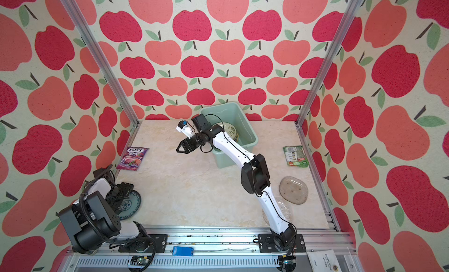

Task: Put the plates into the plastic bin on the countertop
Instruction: 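Lower the left gripper onto the blue-and-white plate's rim, then pinch the plate's rim with the left gripper and tilt it up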

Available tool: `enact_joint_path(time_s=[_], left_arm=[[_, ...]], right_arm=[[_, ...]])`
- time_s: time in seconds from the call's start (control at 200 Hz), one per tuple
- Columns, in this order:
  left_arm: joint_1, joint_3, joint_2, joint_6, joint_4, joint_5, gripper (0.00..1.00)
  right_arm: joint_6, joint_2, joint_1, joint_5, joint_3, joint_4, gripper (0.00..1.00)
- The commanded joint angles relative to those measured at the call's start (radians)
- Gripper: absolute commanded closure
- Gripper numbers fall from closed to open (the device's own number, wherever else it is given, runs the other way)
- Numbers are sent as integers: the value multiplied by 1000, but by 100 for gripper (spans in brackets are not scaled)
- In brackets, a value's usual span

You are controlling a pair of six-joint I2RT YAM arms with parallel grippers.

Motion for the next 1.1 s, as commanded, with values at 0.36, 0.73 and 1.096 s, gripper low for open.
enact_joint_path(time_s=[0.36, 0.73, 1.096], left_arm=[[-219, 80, 198, -124, 168, 129, 1], [-413, 238, 404, -145, 217, 173, 1], [-564, 456, 547, -205, 236, 261, 1]], right_arm=[[-13, -64, -7, 29, -70, -31, 32], [20, -98, -15, 106, -131, -1, 32], [75, -126, -41, 212, -180, 29, 32]])
